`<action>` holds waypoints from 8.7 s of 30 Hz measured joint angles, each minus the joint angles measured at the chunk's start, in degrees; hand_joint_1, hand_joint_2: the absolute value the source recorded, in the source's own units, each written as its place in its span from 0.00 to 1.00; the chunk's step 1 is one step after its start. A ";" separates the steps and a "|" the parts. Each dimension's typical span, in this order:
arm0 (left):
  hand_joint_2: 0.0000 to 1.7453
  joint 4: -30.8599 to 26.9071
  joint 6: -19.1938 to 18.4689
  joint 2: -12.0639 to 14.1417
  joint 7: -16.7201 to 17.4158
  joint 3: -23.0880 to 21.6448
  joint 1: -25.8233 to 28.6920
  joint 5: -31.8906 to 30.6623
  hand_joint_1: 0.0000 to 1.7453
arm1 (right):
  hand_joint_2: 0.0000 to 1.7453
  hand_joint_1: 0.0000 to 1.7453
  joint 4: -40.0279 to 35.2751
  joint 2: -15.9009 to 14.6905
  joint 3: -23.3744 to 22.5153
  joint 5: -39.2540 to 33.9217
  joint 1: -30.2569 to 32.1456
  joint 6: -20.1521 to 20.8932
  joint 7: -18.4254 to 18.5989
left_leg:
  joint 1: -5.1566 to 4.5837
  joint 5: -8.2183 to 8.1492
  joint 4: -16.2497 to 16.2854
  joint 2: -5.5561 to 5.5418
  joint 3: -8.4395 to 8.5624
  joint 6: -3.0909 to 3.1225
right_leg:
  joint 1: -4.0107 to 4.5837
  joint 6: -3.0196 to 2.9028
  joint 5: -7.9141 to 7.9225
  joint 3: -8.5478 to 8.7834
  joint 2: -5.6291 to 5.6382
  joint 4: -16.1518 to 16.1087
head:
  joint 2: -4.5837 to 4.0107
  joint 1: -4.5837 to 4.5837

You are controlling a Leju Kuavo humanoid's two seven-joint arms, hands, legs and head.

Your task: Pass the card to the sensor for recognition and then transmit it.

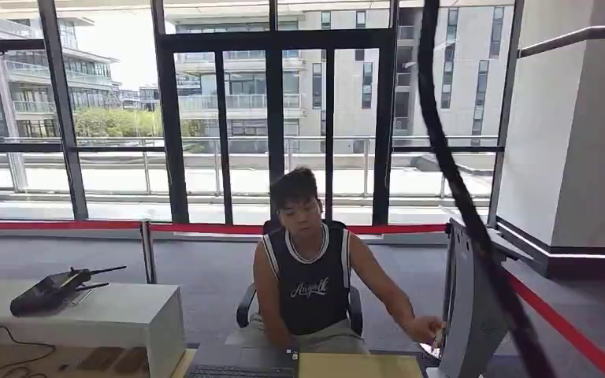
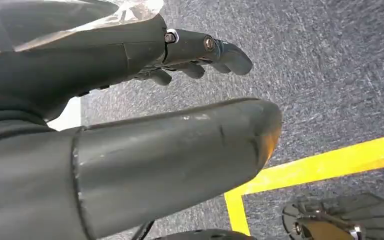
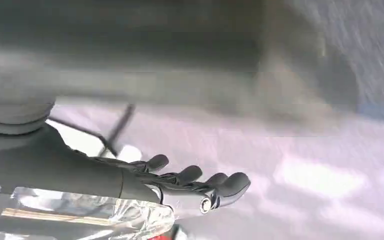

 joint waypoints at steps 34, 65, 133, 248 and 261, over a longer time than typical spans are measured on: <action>0.00 0.04 0.37 -0.74 -0.92 -2.36 -0.60 0.22 0.00 | 1.00 0.00 -34.08 5.05 31.08 9.99 -34.33 10.91 -2.31 | 0.14 0.20 -0.01 -0.21 -0.29 -0.10 | 0.10 -0.07 -0.01 -0.27 -0.18 0.26 | 0.00 0.00; 0.00 0.07 -1.03 -0.87 -1.27 -4.41 -0.41 0.07 0.00 | 1.00 1.00 -30.32 11.63 42.38 7.56 -36.48 4.35 -4.17 | 0.13 0.19 0.02 -0.15 -0.32 -0.10 | 0.12 -0.11 0.02 -0.35 -0.19 0.22 | 0.00 0.09; 0.00 0.17 0.15 -0.81 0.09 -4.55 -0.33 2.64 0.00 | 1.00 1.00 -20.39 9.40 40.33 -2.16 -19.97 2.04 -7.73 | 0.13 0.18 0.02 -0.14 -0.33 -0.10 | 0.12 -0.11 0.01 -0.35 -0.17 0.20 | 0.00 0.11; 0.00 0.20 -0.41 -1.05 -0.44 -10.16 -2.00 1.93 0.00 | 0.00 0.00 -14.87 28.17 39.69 -16.73 -32.82 7.86 -20.28 | 0.15 0.20 0.03 -0.10 -0.28 -0.11 | 0.17 -0.14 0.03 -0.34 -0.15 0.22 | 0.00 0.13; 0.00 0.26 0.50 -0.55 -0.22 -9.73 -0.47 4.09 0.00 | 1.00 0.00 -40.76 19.88 39.17 -23.56 -14.67 10.91 -11.41 | 0.13 0.18 0.04 -0.10 -0.26 -0.10 | 0.15 -0.14 0.03 -0.33 -0.12 0.16 | 0.00 0.09</action>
